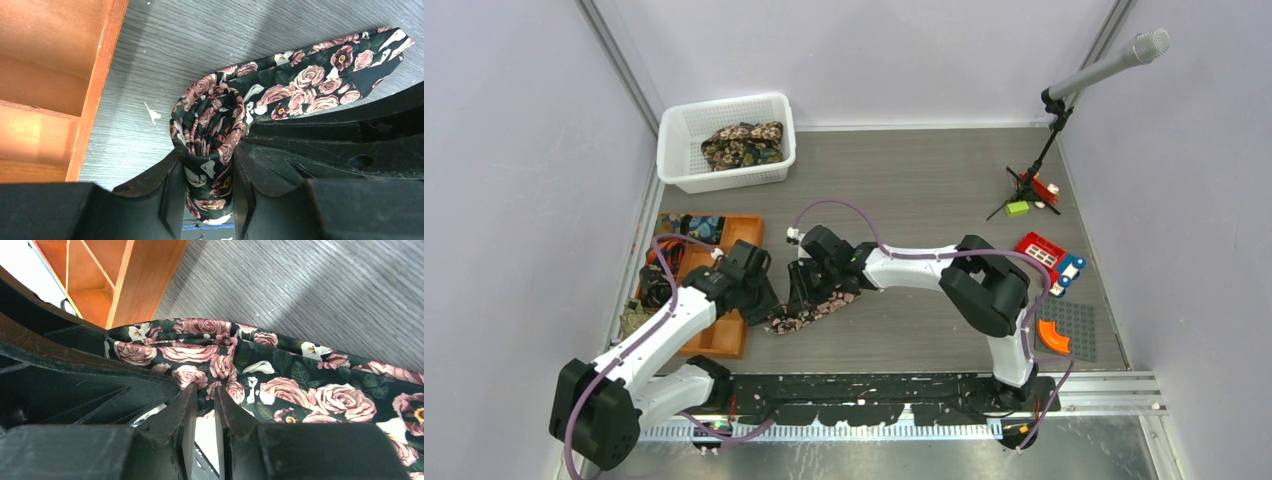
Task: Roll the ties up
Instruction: Roll the tie at the center of the board.
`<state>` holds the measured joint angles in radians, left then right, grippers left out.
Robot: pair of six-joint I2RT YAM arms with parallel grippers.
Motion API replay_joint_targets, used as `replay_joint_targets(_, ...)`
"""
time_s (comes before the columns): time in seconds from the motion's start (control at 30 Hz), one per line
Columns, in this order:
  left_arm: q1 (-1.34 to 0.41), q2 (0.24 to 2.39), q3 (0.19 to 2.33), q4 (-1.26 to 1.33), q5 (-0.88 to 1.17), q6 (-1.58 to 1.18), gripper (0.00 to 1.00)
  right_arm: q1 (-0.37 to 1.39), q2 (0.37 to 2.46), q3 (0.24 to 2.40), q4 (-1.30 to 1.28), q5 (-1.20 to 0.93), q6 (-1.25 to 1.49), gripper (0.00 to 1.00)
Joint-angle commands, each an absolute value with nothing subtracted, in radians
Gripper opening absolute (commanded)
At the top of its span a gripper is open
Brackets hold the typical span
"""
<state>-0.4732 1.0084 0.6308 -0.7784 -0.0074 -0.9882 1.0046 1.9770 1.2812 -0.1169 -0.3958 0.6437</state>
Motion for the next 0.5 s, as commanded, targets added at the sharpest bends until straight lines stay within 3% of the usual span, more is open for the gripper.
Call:
replay_joint_targets(0.0,-0.477,1.034,0.697,-0.818,0.025,-0.955,0.35,1.018,1.983,1.298,-0.051,-0.4,0.673,0.24)
replay_joint_targets(0.47,-0.482,1.187,0.807,-0.88,0.034,-0.914,0.34,1.032,1.994,1.23,0.053,-0.375,0.753,0.21)
